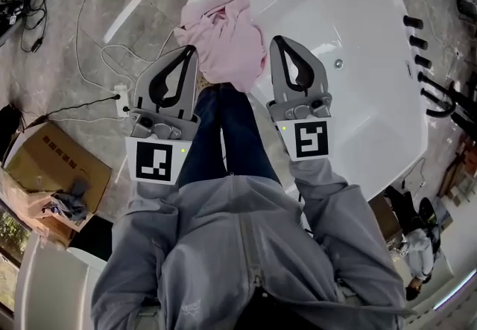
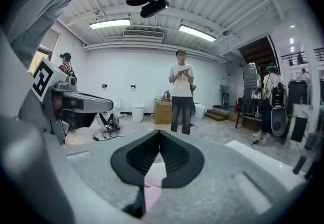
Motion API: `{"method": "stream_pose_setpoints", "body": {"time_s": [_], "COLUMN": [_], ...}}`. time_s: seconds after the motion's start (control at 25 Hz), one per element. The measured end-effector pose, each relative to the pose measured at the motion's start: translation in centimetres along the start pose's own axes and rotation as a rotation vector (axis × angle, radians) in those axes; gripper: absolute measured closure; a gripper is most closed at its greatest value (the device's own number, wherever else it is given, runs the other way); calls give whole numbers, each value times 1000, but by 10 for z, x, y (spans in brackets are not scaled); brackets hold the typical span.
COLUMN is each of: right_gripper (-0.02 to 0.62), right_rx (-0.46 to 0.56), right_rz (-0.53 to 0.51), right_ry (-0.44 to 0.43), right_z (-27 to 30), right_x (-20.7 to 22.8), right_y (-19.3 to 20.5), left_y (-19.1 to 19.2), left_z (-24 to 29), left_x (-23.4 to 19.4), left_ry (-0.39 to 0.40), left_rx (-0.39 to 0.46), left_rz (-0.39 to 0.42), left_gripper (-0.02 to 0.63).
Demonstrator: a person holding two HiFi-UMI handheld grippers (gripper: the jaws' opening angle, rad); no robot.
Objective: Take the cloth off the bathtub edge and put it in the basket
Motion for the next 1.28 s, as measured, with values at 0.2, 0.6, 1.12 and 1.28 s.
{"method": "stream_pose_setpoints", "body": {"time_s": [0.2, 0.6, 1.12, 1.28], "right_gripper": [592, 592, 591, 577], "right_rx": [-28, -104, -272, -359], "right_rz": [-5, -43, 56, 123], "right_ry": [-23, -91, -123, -135], "right_z": [4, 11, 10, 10], "right_x": [-1, -7, -12, -7], "right_y": [30, 92, 153, 174], "left_y": [34, 104, 161, 177], "left_z": [11, 26, 29, 32], "left_x": [2, 11, 5, 6], "left_ry": [34, 92, 128, 142], "left_rx": [-36, -144, -242, -260], "left_rz": [18, -15, -158, -170], "left_gripper": [600, 600, 598, 597]}}
Point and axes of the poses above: the fingertips, and each gripper's own axes: z forward along the fingers, x to its right, y out of its underside, the point moved 9 cm from there along -z, backward along the fingers, and after that the axes turned 9 degrees about y, right-handed, at the moved point
